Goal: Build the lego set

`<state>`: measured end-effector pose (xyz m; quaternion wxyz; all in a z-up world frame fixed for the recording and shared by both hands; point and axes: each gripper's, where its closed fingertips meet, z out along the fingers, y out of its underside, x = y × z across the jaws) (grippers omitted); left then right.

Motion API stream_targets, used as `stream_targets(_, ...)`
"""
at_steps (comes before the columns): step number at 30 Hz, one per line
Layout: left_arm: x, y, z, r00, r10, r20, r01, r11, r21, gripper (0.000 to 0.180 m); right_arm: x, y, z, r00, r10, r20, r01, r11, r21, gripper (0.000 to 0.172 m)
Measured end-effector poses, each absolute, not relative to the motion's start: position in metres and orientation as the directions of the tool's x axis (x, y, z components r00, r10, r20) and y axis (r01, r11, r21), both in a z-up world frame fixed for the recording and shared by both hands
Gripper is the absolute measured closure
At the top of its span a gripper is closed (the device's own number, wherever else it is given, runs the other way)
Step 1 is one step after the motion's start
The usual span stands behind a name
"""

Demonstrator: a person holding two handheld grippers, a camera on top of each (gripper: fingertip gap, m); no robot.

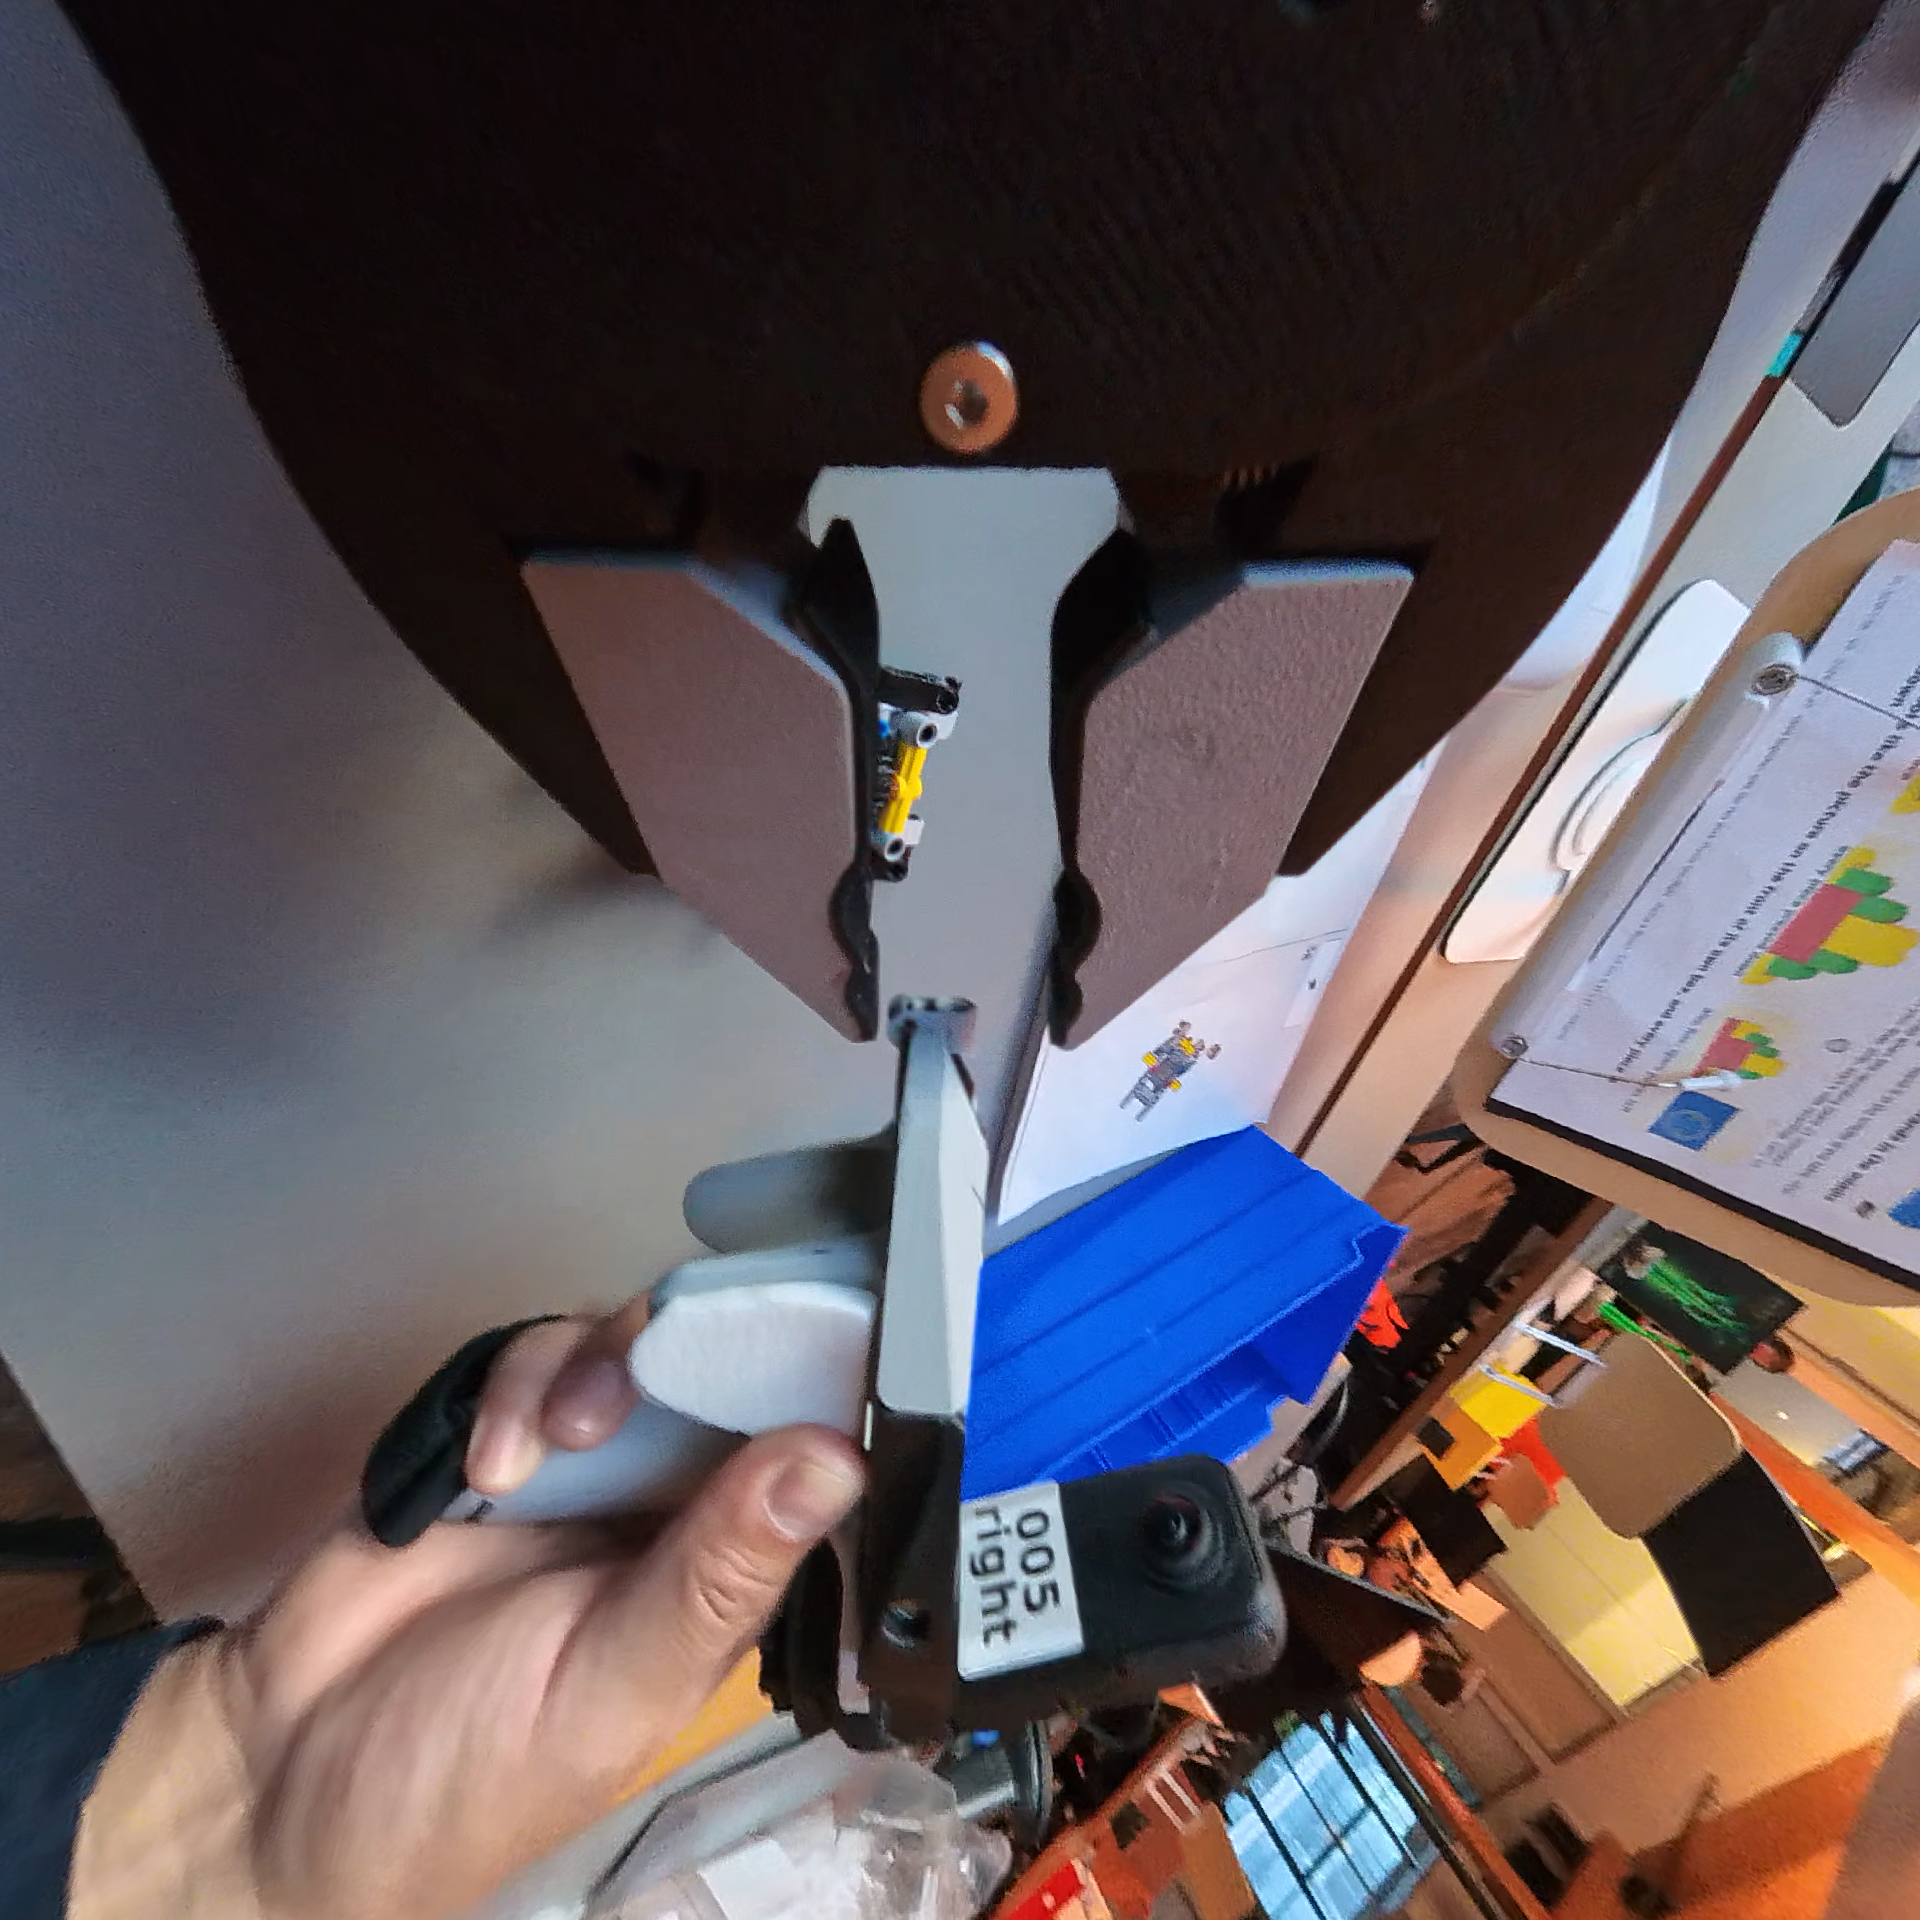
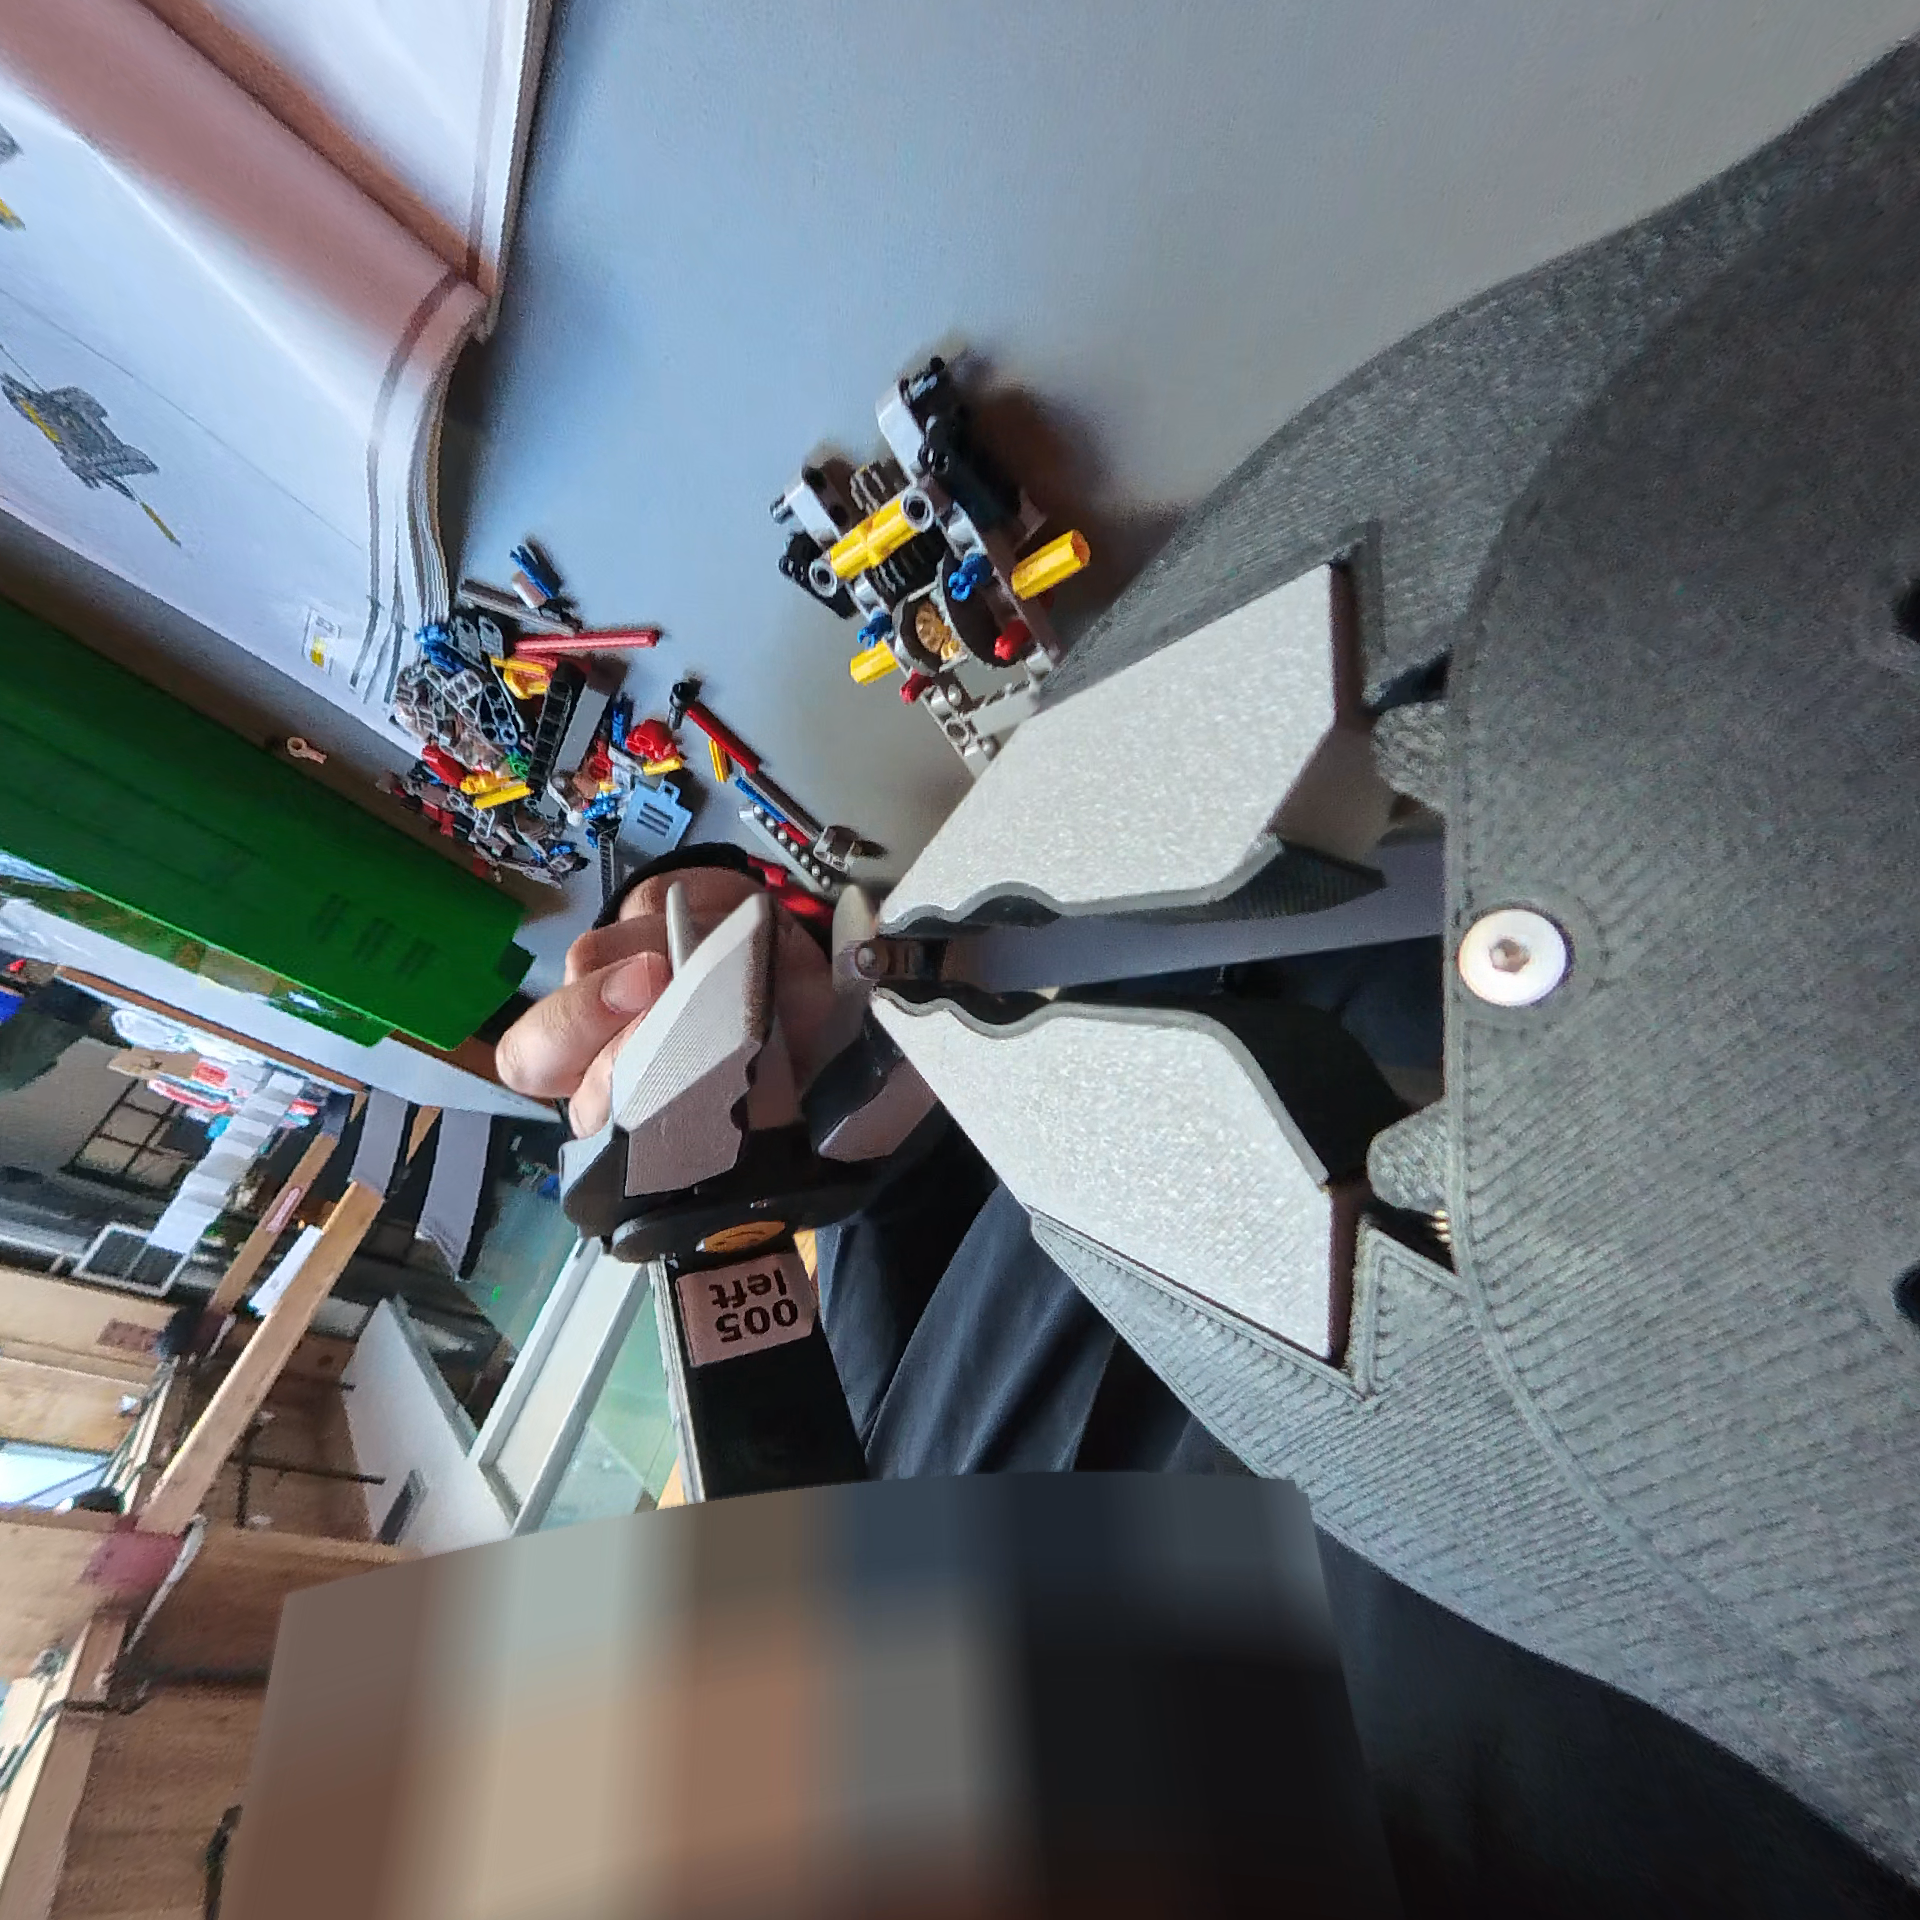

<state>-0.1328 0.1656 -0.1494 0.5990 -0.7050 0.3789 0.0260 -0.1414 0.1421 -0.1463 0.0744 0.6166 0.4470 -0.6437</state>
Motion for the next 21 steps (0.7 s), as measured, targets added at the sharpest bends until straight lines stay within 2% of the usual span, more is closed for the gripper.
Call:
stream_targets(2,-0.129,0.162,-0.148,0.694,-0.517,-0.502,-0.571,0.030,-0.820,0.163,-0.142,0.138,-0.141,-0.250,0.431,-0.867,0.640,-0.598,-0.482,0.167)
stream_targets(4,-0.130,0.161,-0.148,0.678,-0.501,-0.538,-0.599,0.049,-0.799,0.166,-0.144,0.136,-0.140,-0.252,0.433,-0.865,0.640,-0.596,-0.485,0.167)
stream_targets(9,-0.134,0.162,-0.138,0.687,-0.448,-0.572,-0.609,0.074,-0.790,0.167,-0.147,0.137,-0.131,-0.271,0.434,-0.859,0.594,-0.627,-0.504,0.166)
stream_targets(16,-0.143,0.164,-0.130,0.716,-0.362,-0.597,-0.620,0.063,-0.782,0.167,-0.158,0.143,-0.119,-0.319,0.308,-0.896,0.438,-0.790,-0.428,0.165)
stream_targets(21,-0.145,0.165,-0.127,0.742,-0.343,-0.576,-0.596,0.058,-0.801,0.167,-0.161,0.144,-0.116,-0.337,0.359,-0.870,0.363,-0.803,-0.472,0.168)
